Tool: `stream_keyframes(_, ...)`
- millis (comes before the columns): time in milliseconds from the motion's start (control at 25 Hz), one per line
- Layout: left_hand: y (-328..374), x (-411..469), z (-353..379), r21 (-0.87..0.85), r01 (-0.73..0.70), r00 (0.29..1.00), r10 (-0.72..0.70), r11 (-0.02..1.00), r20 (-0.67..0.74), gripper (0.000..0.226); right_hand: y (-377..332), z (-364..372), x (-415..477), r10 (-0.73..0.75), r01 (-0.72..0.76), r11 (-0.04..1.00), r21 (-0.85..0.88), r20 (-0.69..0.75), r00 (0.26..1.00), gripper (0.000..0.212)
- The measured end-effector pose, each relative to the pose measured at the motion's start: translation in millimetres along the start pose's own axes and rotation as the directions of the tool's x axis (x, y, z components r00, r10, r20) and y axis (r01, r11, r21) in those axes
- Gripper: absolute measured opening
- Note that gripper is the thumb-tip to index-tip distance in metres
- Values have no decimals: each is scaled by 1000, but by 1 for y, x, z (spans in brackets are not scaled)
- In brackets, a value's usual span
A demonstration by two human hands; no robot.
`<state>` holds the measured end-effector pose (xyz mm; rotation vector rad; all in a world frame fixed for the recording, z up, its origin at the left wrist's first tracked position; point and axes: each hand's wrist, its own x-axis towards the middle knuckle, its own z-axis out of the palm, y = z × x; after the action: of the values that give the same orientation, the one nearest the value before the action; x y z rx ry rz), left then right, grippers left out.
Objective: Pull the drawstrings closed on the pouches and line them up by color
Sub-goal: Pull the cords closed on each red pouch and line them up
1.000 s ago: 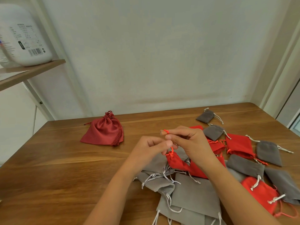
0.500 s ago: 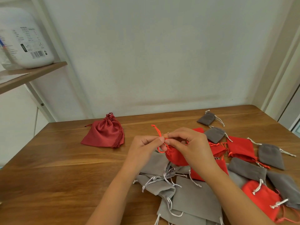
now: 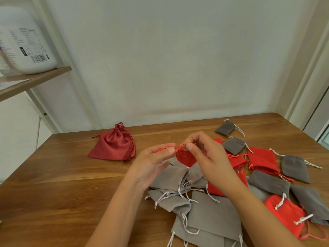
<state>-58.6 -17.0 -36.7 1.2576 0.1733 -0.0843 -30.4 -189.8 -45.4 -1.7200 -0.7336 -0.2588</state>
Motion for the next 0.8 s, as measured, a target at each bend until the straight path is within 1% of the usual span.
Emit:
stream_keyframes(80, 1, 0, -2, 57, -59, 998, 60, 997, -4, 16, 1, -1, 0, 16, -17, 999, 38, 33, 999, 16)
stream_keyframes(160, 2, -1, -4, 178, -159, 987, 162, 971, -2, 19, 0, 0, 0, 18, -21, 998, 57, 53, 998, 17)
stream_keyframes(240, 3, -2, -3, 291, -240, 967, 254, 926, -10, 16, 0, -3, 1, 9, -10, 998, 67, 18, 1000, 20)
stream_keyframes(320, 4, -4, -2, 374, -307, 947, 320, 875, 29, 22, 3, -5, 3, 49, -48, 996, 70, -11, 999, 16)
stream_keyframes(360, 4, -4, -2, 397, -341, 936, 346, 852, 63, 24, 6, -5, 3, 70, -71, 995, 63, 14, 997, 14)
stream_keyframes(480, 1, -4, -3, 402, -424, 905, 398, 811, 152, 29, 11, 0, 2, 102, -100, 995, -21, 142, 985, 19)
stream_keyframes(560, -3, -2, -2, 411, -454, 889, 428, 790, 161, 30, 9, 2, 2, 122, -121, 993, -16, 158, 980, 13)
stream_keyframes(640, -5, -1, -1, 450, -475, 874, 467, 756, 136, 30, 7, 1, 2, 131, -138, 990, 34, 168, 977, 8)
stream_keyframes(720, -6, -1, 0, 500, -493, 855, 502, 712, 128, 29, 6, 2, 1, 133, -148, 987, 68, 193, 972, 9)
stream_keyframes(800, -8, -1, 0, 557, -509, 837, 527, 656, 144, 26, 6, 2, 1, 132, -147, 987, 63, 191, 973, 9)
